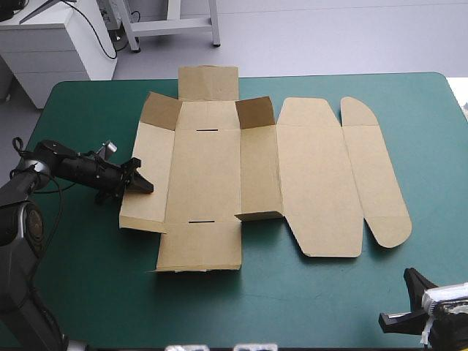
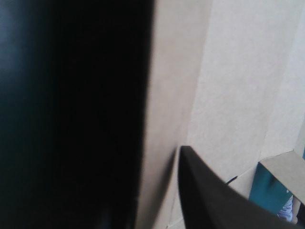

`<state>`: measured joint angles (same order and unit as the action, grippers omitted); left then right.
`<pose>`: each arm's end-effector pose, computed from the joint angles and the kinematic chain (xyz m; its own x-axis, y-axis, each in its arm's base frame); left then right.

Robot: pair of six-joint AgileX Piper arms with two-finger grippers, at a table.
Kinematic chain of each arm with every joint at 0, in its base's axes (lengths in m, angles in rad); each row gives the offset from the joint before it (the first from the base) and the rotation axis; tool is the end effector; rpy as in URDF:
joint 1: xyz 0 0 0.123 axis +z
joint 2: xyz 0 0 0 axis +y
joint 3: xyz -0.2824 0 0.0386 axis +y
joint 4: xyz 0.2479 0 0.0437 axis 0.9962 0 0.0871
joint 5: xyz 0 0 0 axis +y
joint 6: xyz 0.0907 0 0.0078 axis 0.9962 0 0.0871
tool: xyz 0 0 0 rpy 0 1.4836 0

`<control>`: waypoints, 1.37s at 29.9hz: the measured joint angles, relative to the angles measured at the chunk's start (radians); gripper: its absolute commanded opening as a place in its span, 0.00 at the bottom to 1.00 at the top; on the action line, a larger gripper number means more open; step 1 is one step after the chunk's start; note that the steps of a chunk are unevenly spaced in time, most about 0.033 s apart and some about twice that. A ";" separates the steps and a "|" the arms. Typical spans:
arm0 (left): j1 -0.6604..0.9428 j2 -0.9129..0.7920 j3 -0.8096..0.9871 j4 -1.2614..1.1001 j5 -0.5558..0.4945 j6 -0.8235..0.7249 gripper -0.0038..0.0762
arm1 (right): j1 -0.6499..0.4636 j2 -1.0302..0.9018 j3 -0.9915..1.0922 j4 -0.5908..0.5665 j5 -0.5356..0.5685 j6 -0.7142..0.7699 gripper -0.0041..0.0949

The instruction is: Fold the box

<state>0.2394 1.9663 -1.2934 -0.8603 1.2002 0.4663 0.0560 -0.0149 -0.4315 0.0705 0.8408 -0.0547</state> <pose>0.3672 0.0234 0.1841 -0.9817 -0.1902 0.0004 -0.1347 0.6938 -0.7074 0.0082 0.0052 0.2763 -0.2999 -0.0245 -0.9536 -0.1082 0.9941 0.0085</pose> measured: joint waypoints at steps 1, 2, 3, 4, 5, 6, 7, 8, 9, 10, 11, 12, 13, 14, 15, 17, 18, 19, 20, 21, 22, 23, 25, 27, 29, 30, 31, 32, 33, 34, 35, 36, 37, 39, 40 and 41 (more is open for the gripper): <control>0.000 0.001 0.001 0.004 0.000 0.000 0.05 | 0.000 0.000 0.000 0.000 0.000 0.000 0.02; 0.000 0.001 -0.001 -0.003 0.008 0.000 0.05 | 0.000 0.000 0.000 0.000 0.000 0.000 0.02; -0.003 -0.004 -0.006 -0.003 0.013 0.000 0.05 | 0.000 0.000 0.000 0.000 0.000 0.000 0.02; -0.008 -0.009 -0.013 0.001 0.016 0.000 0.05 | 0.000 0.000 0.000 0.000 0.000 0.000 0.02; -0.011 -0.015 -0.022 0.014 0.018 0.000 0.05 | 0.000 0.000 0.000 0.000 0.000 0.000 0.02; -0.012 -0.022 -0.030 0.032 0.019 0.000 0.05 | 0.000 0.000 0.000 0.000 0.000 0.000 0.02; -0.012 -0.030 -0.035 0.048 0.019 0.000 0.05 | 0.000 0.000 0.000 0.000 0.000 0.000 0.02; -0.012 -0.039 -0.040 0.071 0.019 0.000 0.05 | 0.000 0.000 0.000 0.000 0.000 0.000 0.02; -0.012 -0.049 -0.042 0.093 0.018 0.000 0.05 | 0.000 0.000 0.000 0.000 0.000 0.000 0.02; -0.012 -0.059 -0.044 0.114 0.017 0.000 0.05 | 0.000 0.000 0.000 0.000 0.000 0.000 0.02; -0.014 -0.067 -0.044 0.133 0.016 0.000 0.05 | 0.000 0.000 0.000 0.000 0.000 0.000 0.02; -0.017 -0.077 -0.044 0.155 0.014 0.000 0.05 | 0.000 0.000 0.000 0.000 0.000 0.000 0.02; -0.023 -0.087 -0.044 0.177 0.011 0.000 0.04 | 0.000 0.000 0.000 0.000 0.000 0.000 0.02; -0.028 -0.096 -0.044 0.192 0.007 0.001 0.04 | 0.000 0.000 0.000 0.000 0.000 0.000 0.02; -0.040 -0.107 -0.046 0.216 0.005 0.003 0.04 | 0.000 0.000 0.000 0.000 0.000 0.000 0.02; -0.072 -0.130 -0.054 0.279 0.000 0.003 0.04 | 0.000 0.000 0.000 0.000 0.000 0.000 0.02; -0.094 -0.142 -0.060 0.311 -0.001 0.003 0.04 | 0.000 0.000 0.000 0.000 0.000 0.000 0.02; -0.119 -0.153 -0.071 0.363 -0.002 0.003 0.04 | 0.000 0.000 0.000 0.000 0.000 0.000 0.02; -0.141 -0.162 -0.080 0.401 -0.003 0.001 0.04 | 0.000 0.000 0.000 0.000 0.000 0.000 0.02; -0.169 -0.172 -0.094 0.450 -0.003 -0.001 0.04 | 0.000 0.000 0.000 0.000 0.000 0.000 0.02; -0.197 -0.182 -0.110 0.496 -0.003 -0.004 0.04 | 0.000 0.000 0.000 0.000 0.000 0.000 0.02; -0.219 -0.189 -0.125 0.531 -0.002 -0.004 0.04 | 0.000 0.000 0.000 0.000 0.000 0.000 0.02; -0.273 -0.204 -0.172 0.611 0.006 -0.004 0.04 | 0.000 0.000 0.000 0.000 0.000 0.000 0.02; -0.318 -0.213 -0.233 0.673 0.020 -0.003 0.04 | 0.000 0.000 0.000 0.000 0.000 0.000 0.02; -0.349 -0.219 -0.291 0.709 0.028 0.030 0.04 | 0.000 0.000 0.000 0.000 0.000 0.000 0.02; -0.367 -0.221 -0.328 0.731 0.030 0.061 0.04 | 0.000 0.000 0.000 0.000 0.000 0.000 0.02; -0.380 -0.221 -0.351 0.747 0.031 0.102 0.04 | 0.000 0.000 0.000 0.000 0.000 0.000 0.02; -0.393 -0.221 -0.371 0.767 0.033 0.140 0.04 | 0.000 0.000 0.000 0.000 0.000 0.000 0.02; -0.411 -0.221 -0.391 0.796 0.034 0.190 0.04 | 0.000 0.000 0.000 0.000 0.000 0.000 0.02; -0.430 -0.221 -0.408 0.833 0.035 0.240 0.04 | 0.000 0.000 0.000 0.000 0.000 0.000 0.02; -0.452 -0.221 -0.420 0.875 0.035 0.288 0.04 | 0.000 0.000 0.000 0.000 0.000 0.000 0.02; -0.474 -0.221 -0.429 0.911 0.035 0.314 0.04 | 0.000 0.000 0.000 0.000 0.000 0.000 0.02; -0.492 -0.221 -0.436 0.957 0.035 0.361 0.04 | 0.000 0.000 0.000 0.000 0.000 0.000 0.02; -0.536 -0.221 -0.442 1.053 0.035 0.430 0.04 | 0.000 0.000 0.000 0.000 0.000 0.000 0.02; -0.550 -0.221 -0.441 1.081 0.035 0.455 0.04 | 0.000 0.000 0.000 0.000 0.000 0.000 0.02; -0.565 -0.221 -0.441 1.106 0.035 0.470 0.04 | 0.000 0.000 0.000 0.000 0.000 0.000 0.02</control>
<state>-0.3254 1.7454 -1.7344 0.2459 1.2349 0.9358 0.0560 -0.0149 -0.4315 0.0705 0.8408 -0.0547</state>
